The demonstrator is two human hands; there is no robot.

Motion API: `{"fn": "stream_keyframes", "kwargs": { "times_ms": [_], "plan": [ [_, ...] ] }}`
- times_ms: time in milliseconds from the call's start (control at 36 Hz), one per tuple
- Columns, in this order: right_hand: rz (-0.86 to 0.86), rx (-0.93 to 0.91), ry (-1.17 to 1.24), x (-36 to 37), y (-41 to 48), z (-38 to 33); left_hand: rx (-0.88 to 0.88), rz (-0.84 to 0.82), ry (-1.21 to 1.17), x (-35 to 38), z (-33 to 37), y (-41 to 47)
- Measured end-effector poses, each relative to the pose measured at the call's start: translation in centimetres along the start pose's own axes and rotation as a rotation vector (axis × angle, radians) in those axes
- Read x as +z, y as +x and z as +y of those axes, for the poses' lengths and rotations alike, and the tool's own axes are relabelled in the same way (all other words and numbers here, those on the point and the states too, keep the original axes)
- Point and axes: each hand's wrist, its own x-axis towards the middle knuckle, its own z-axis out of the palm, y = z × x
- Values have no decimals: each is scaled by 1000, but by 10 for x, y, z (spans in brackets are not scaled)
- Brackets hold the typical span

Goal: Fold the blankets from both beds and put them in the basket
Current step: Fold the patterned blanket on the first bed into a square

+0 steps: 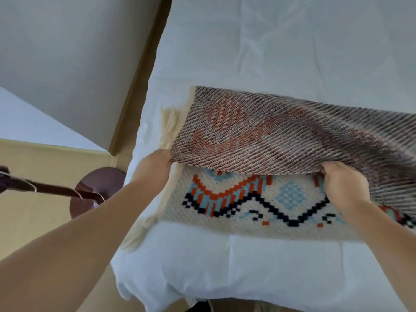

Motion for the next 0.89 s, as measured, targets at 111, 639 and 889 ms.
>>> {"fn": "stream_keyframes", "kwargs": {
  "times_ms": [111, 639, 889],
  "plan": [
    [-48, -56, 17, -3, -27, 21, -45, 0, -33, 2, 2, -35],
    [-396, -266, -206, 7, -122, 32, -136, -116, 42, 40, -13, -133],
    [-197, -313, -294, 22, -117, 38, -13, -130, 398, 45, 25, -127]
  ]
}}
